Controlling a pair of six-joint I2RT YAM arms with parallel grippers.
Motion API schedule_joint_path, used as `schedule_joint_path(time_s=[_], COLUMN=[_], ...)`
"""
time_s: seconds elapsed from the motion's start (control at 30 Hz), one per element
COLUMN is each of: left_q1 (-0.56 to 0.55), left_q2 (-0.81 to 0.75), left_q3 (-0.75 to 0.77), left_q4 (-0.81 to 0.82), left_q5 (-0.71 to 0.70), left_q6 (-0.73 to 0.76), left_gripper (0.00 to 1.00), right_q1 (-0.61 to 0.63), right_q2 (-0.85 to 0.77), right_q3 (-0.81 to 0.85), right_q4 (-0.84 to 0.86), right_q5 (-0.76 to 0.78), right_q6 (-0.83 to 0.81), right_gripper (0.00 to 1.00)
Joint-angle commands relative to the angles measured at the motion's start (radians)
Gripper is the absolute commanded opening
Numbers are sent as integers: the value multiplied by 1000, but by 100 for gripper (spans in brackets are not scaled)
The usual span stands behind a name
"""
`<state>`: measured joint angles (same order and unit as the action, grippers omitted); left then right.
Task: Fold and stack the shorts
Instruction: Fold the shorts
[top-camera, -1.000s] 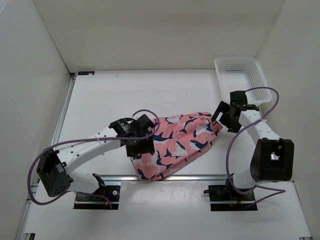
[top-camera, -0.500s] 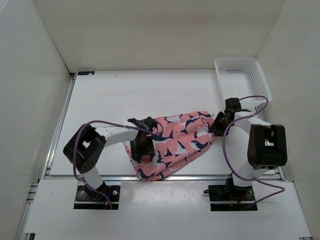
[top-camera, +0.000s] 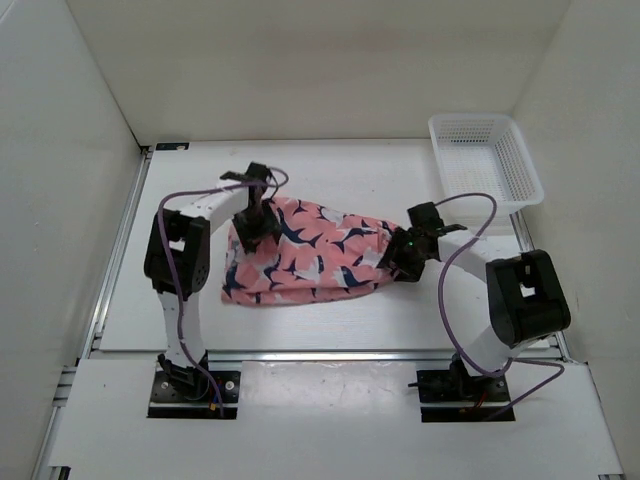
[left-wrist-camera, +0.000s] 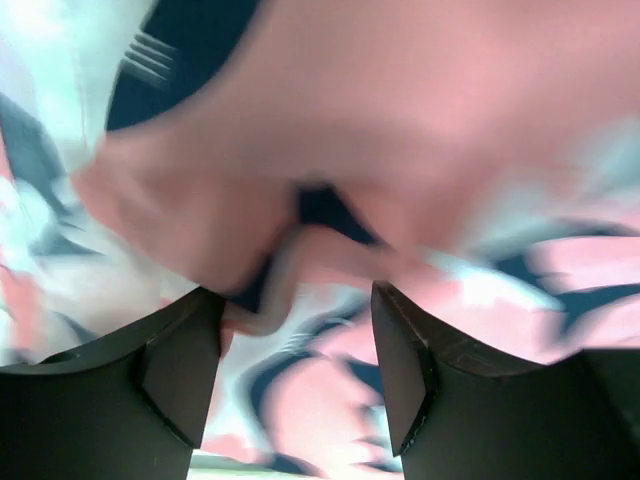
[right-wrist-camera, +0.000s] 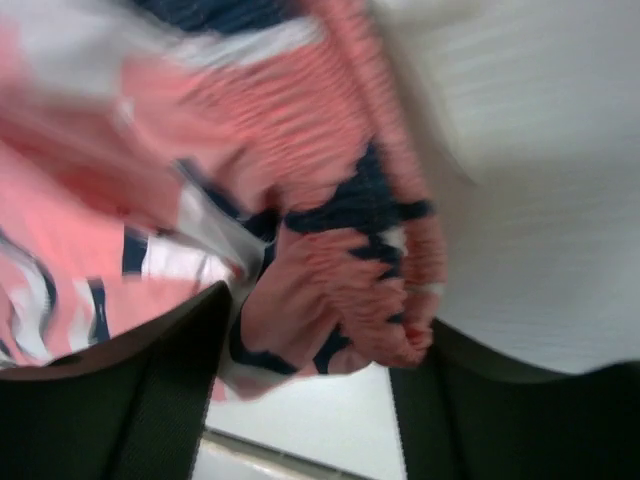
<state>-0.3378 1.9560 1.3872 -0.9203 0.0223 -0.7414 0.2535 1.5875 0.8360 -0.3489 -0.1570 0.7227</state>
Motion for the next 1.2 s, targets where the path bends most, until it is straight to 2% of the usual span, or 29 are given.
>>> schedule_joint_path(time_s=[0.0,0.1,0.13,0.17,0.2,0.3,0.43,0.53,0.7,0.93,1.07,1.1,1.17], left_q1=[3,13,13,22,32,52,77,101,122,241,275,284,284], left_q2=[35,-3,-26,-52,-80,-193,-304,-327,-358,-243,-232,-232,-232], left_q3=[290,401,432,432,423,316,69,-19,-180,-293,-326,-326,-326], left_q4=[-96,-161,-182,-183,-183,-154,-80,-49,6,73,106,106,106], left_q5=[-195,-266,-289,-289,-289,-259,-180,-160,-151,-162,-119,-119,-119], left_q6=[45,68,82,82,82,91,82,63,63,54,54,54,54], left_gripper=[70,70,70,70,70,70,70,70,70,68,68,68,67], right_q1=[121,184,184,184,150,77,52,52,43,43,63,63,63], right_q2=[-9,-87,-122,-189,-220,-261,-65,46,78,132,175,186,186], right_q3=[54,74,83,83,92,142,279,328,273,160,126,126,126], right_q4=[-64,-179,-205,-241,-252,-237,-237,-211,-136,-32,11,11,22], right_q5=[68,207,264,355,381,364,208,96,19,-21,-21,-21,28], right_q6=[69,80,70,58,19,-111,-249,-269,-232,-161,-129,-117,-92], right_gripper=[71,95,99,100,100,100,100,100,89,81,60,47,30])
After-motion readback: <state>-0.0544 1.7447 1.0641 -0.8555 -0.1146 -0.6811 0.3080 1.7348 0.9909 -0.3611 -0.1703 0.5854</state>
